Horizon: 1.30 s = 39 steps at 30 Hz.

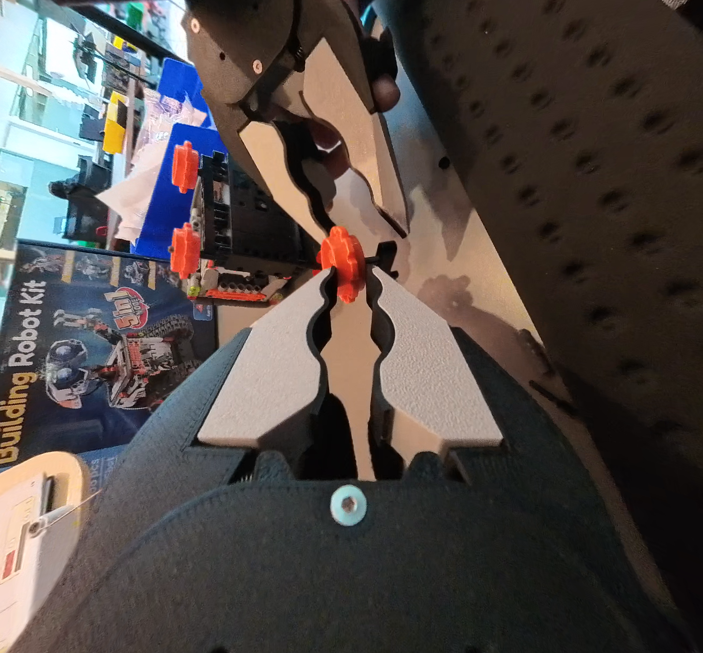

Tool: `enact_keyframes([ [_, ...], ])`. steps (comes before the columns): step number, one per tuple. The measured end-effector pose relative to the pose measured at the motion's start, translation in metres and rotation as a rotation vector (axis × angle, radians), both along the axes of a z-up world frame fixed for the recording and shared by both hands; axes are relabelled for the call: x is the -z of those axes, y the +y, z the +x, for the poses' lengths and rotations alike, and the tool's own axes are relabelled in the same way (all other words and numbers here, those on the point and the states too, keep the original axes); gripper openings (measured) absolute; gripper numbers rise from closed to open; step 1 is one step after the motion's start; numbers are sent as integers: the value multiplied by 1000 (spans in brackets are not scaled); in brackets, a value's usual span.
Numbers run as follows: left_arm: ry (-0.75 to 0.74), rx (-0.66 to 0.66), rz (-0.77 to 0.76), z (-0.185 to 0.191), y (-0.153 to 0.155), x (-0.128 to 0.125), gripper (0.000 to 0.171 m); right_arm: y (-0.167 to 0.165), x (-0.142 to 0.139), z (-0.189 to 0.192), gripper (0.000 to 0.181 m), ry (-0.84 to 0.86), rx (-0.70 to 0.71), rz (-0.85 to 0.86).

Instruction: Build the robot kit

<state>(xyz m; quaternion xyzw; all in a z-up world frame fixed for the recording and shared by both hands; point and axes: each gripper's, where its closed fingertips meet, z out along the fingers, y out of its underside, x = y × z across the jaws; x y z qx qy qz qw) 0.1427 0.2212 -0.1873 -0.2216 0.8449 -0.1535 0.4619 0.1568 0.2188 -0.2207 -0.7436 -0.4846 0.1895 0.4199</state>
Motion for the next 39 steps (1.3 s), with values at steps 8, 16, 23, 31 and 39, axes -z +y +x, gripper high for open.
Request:
enact_keyframes([
  [8, -77, 23, -232, 11, 4, -29, 14, 0, -20, 0, 45, 132, -10, 1],
  [16, -103, 79, -441, 12, -3, -41, 14, 3, -32, -10, 58, 228, -38, 7],
  [23, -126, 92, -530, 6, 5, -51, 14, -6, -47, -11, 14, 355, -94, -49],
  [31, -126, 86, -540, 1, 12, -54, 14, -9, -55, -11, 17, 418, -107, -86],
  [39, -131, 84, -529, 1, 12, -55, 14, -4, -58, -2, 18, 421, -75, -50],
])
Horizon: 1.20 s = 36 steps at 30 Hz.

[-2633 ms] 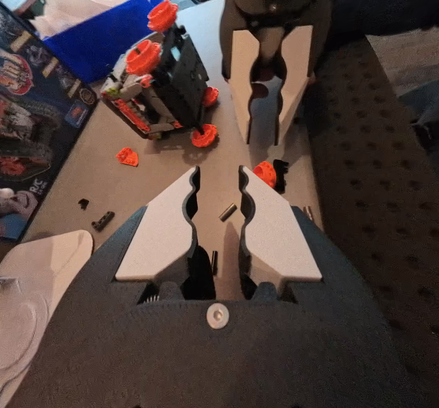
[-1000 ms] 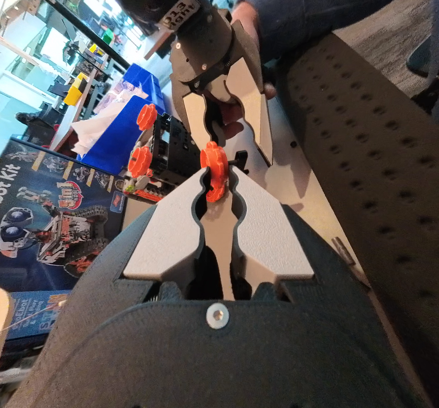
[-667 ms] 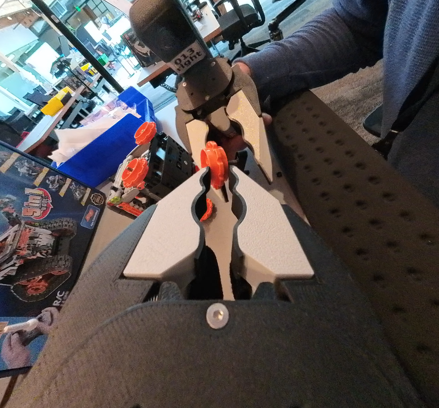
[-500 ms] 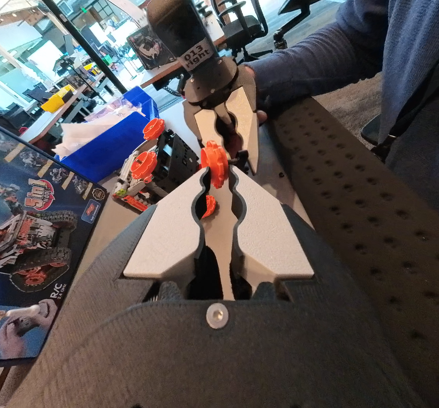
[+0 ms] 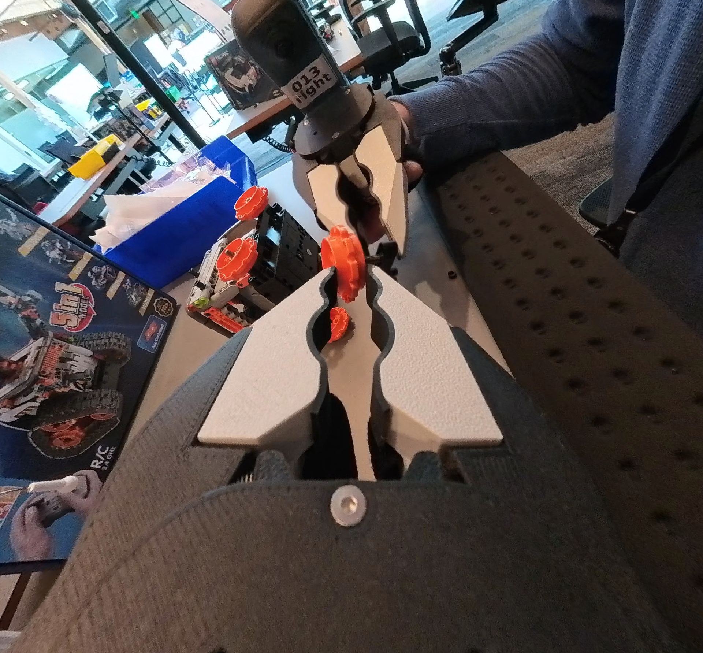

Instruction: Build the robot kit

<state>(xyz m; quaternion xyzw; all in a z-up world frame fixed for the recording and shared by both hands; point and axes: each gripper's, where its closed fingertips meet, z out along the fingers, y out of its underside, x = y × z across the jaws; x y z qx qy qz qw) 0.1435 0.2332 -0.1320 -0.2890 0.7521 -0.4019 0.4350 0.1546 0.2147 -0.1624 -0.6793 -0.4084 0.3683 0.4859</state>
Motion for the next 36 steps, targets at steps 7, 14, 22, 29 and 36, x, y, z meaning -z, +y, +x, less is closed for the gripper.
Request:
enact_keyframes([
  [7, -3, 22, -38, 2, -6, -1, 14, 7, 4, -7, 41, -110, 55, 148],
  [14, -16, 49, -87, 5, -14, -2, 14, 1, -7, -20, 22, 3, 4, 112],
  [22, -3, 16, -86, 6, -4, -1, 14, 4, -15, -6, 17, 10, 33, 144],
  [29, 43, -81, 24, 9, 12, 17, 14, 15, -6, 4, 16, -164, 142, 258],
  [36, 53, -158, 120, 16, 15, 24, 31, 22, 3, 7, 16, -287, 209, 328],
])
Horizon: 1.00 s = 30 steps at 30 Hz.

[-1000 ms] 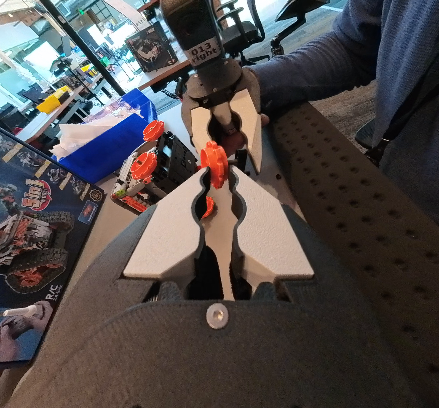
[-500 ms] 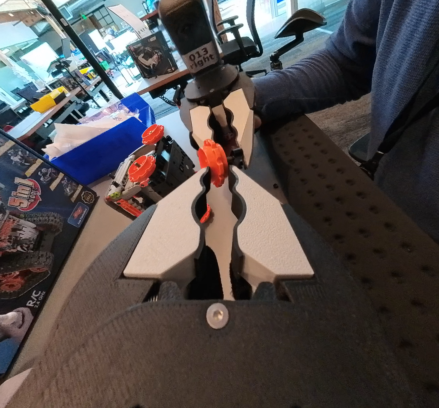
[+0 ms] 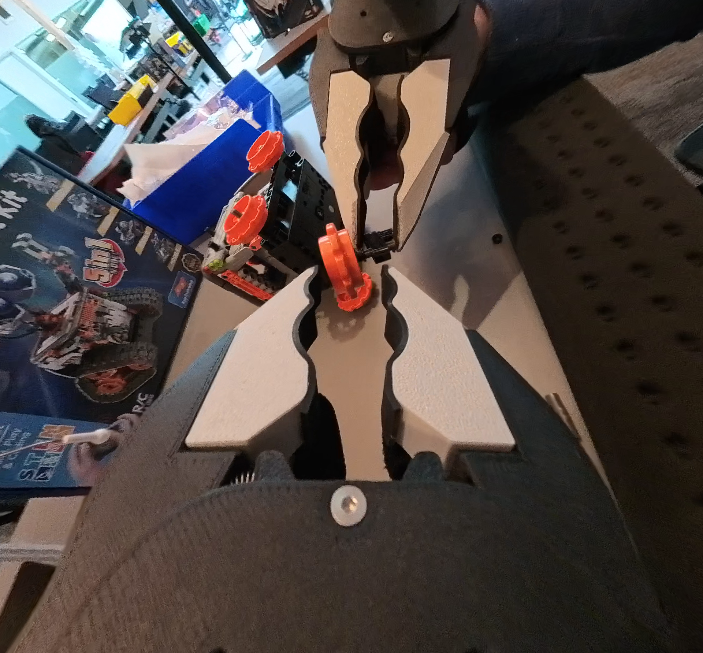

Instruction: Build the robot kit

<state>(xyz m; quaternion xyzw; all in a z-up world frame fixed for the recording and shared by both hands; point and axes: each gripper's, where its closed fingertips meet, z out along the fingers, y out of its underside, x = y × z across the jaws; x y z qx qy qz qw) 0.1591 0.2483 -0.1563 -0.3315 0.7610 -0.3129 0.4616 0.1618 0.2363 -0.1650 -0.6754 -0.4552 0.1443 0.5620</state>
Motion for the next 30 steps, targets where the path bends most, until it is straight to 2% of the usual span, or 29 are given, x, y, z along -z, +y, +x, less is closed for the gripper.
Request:
enact_keyframes([
  [7, -13, -55, 93, 8, 2, 4, 29, 10, 6, 8, 16, -145, 115, 93],
  [13, -63, -50, 155, 9, -2, -2, 27, 11, 3, 8, 17, -110, 135, 88],
  [19, -63, 52, 162, 2, -19, -11, 27, -7, 2, 5, 32, 97, -12, -87],
  [25, -6, 157, 164, -5, -41, -8, 27, -26, 3, -2, 36, 155, -153, -169],
  [30, 0, 210, 185, -4, -52, -13, 27, -40, 10, -12, 16, 136, -250, -209],
])
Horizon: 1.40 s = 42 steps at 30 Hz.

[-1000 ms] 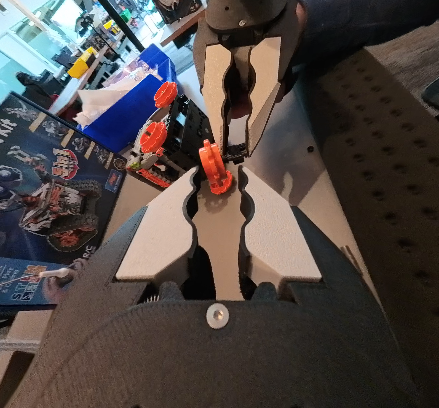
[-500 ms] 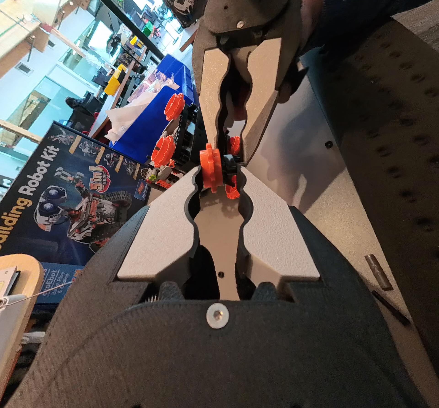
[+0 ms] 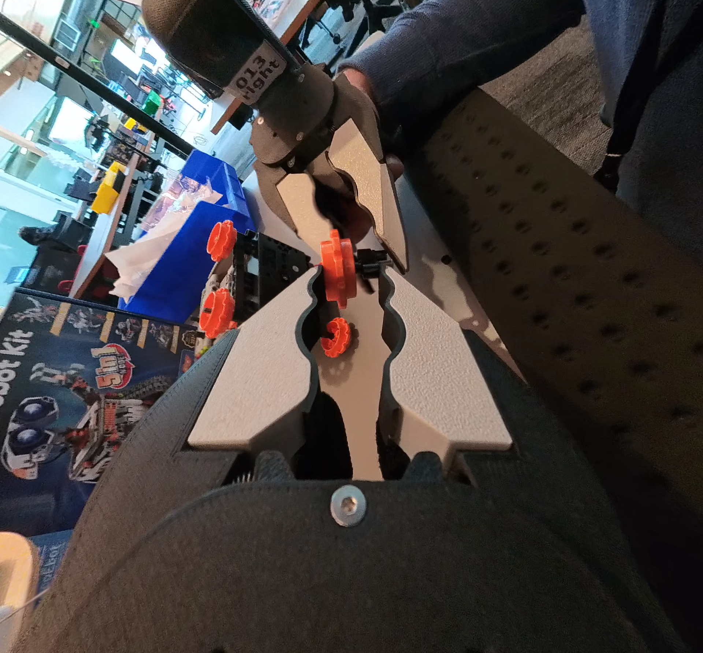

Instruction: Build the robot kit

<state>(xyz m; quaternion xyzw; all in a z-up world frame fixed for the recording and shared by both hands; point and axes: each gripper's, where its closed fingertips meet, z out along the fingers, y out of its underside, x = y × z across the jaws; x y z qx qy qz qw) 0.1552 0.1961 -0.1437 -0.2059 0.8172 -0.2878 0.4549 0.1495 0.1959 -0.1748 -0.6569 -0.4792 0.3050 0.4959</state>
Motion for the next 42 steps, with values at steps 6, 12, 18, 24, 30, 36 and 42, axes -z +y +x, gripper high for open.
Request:
enact_keyframes([
  [6, -5, 11, 14, 4, 4, -4, 28, -2, -7, 4, 15, 44, -8, -10],
  [12, -17, -45, 1, 12, 22, 2, 28, 8, -14, 15, 14, 62, 71, -2],
  [18, -59, -107, -31, 20, 38, 0, 28, 20, -15, 25, 14, 67, 151, -8],
  [24, -113, -177, -19, 25, 50, -6, 32, 24, -18, 31, 13, 84, 184, -10],
  [30, -92, -171, 49, 26, 45, 3, 37, 26, -16, 32, 13, 78, 198, -17],
  [36, -112, -176, 49, 29, 43, 1, 28, 22, -15, 28, 14, 93, 173, -49],
  [42, -113, -172, 32, 29, 43, -2, 27, 21, -20, 29, 16, 141, 161, -87],
])
